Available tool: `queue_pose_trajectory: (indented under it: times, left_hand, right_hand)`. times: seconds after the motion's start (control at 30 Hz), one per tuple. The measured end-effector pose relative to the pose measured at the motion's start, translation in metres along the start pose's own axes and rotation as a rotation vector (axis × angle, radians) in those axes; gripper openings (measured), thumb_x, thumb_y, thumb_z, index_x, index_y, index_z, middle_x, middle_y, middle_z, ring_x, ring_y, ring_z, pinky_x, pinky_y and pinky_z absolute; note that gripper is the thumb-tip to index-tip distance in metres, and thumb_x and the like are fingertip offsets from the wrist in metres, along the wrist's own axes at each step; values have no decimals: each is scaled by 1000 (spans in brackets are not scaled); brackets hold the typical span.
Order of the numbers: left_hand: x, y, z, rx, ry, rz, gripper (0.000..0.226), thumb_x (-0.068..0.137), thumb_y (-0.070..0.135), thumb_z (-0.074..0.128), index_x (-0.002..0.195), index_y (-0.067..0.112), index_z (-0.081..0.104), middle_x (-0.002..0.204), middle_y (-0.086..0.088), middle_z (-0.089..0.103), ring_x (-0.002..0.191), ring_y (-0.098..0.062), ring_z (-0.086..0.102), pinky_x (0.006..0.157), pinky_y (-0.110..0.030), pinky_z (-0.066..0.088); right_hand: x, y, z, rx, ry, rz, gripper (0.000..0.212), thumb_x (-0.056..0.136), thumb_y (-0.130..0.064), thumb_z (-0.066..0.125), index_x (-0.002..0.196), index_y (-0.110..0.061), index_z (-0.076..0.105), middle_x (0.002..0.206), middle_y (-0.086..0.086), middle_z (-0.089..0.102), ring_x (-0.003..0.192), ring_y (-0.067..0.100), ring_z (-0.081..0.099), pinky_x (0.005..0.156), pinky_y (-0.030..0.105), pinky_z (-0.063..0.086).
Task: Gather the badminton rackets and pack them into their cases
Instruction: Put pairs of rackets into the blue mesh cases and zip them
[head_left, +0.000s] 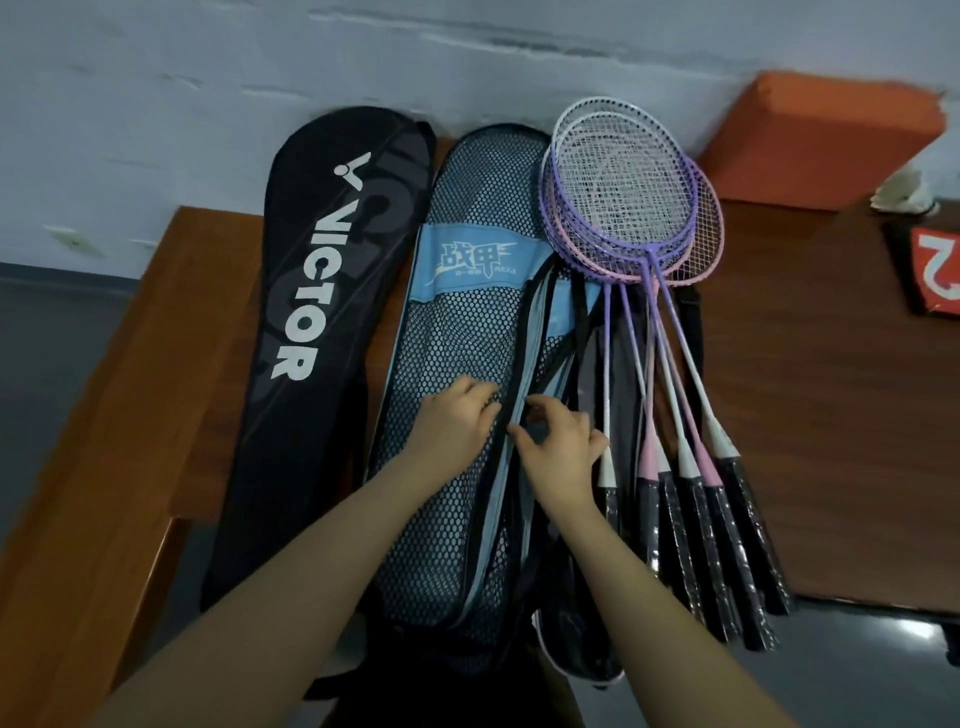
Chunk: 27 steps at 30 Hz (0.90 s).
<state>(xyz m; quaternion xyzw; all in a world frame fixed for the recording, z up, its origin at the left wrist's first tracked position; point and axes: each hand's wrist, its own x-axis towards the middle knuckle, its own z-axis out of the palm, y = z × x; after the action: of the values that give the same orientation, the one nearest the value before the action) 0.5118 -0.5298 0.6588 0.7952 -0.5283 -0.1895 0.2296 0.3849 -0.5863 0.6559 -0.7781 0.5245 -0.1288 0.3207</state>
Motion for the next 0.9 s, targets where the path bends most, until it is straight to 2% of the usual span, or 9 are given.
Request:
queue_pose_trajectory:
  times: [0.1,0.27,0.4,0.5,0.57,0.63,0.77,0.83,0.9]
  left_hand:
    - [11,4,5,-28,-10,-22,47,88,37,46,118,3,58,108,-15,63,95,-32,61,81,-47,50]
    - [24,10,14,-129,-14,-122,47,83,21,64,126,7,51,110,-13,59,100,-28,57,88,-42,47]
    - [25,9,9,-320,45,-173,44,82,3,53,126,6,51,99,-13,62,89,-28,60,80,-39,51]
    - [21,15,-11,-393,127,-125,44,83,1,54,126,9,52,90,-1,56,80,-15,54,78,-28,49]
    - [19,17,-27,-414,151,-93,35,82,-1,56,115,9,61,77,2,56,69,-12,52,75,-27,49]
    - [18,17,-40,-447,147,-103,27,80,-1,59,103,11,67,64,-10,60,57,-22,53,66,-32,49]
    - [13,20,-57,-547,160,-165,22,79,0,62,94,14,71,77,-21,68,70,-36,63,71,-42,54]
    - [6,26,-63,-575,166,-175,22,80,0,63,95,14,71,85,-12,71,74,-23,67,75,-33,57]
    - [-2,31,-67,-612,160,-194,24,80,-1,63,96,15,71,88,0,70,77,-10,67,75,-20,54]
  right_hand:
    - [4,0,1,21,-20,63,35,84,-33,65,115,-22,56,91,-11,60,104,13,44,74,25,13]
    - [5,-1,3,22,-39,124,21,83,-30,65,100,-21,57,87,-9,59,98,13,43,72,28,13]
    - [5,-1,2,37,-47,125,14,83,-26,63,94,-19,58,83,-7,60,95,14,43,72,28,14]
    - [3,1,-2,98,-45,139,10,84,-23,63,89,-22,55,75,-12,56,95,14,46,70,27,14]
    - [1,0,-4,89,-49,120,12,85,-21,63,86,-25,52,75,-12,56,95,16,48,68,27,13]
    - [-2,-2,-7,86,-42,95,13,85,-19,63,84,-26,52,77,-11,58,95,18,51,70,27,14]
    - [-7,-7,-14,295,-3,109,22,84,-11,58,79,-30,48,77,-7,59,85,22,57,90,40,37]
    - [-8,-10,-18,411,0,99,20,86,-8,54,91,-26,50,78,-6,60,78,16,59,86,45,47]
    - [-4,-17,-23,555,-25,110,26,88,-4,52,106,-22,49,79,-3,60,73,10,58,75,33,50]
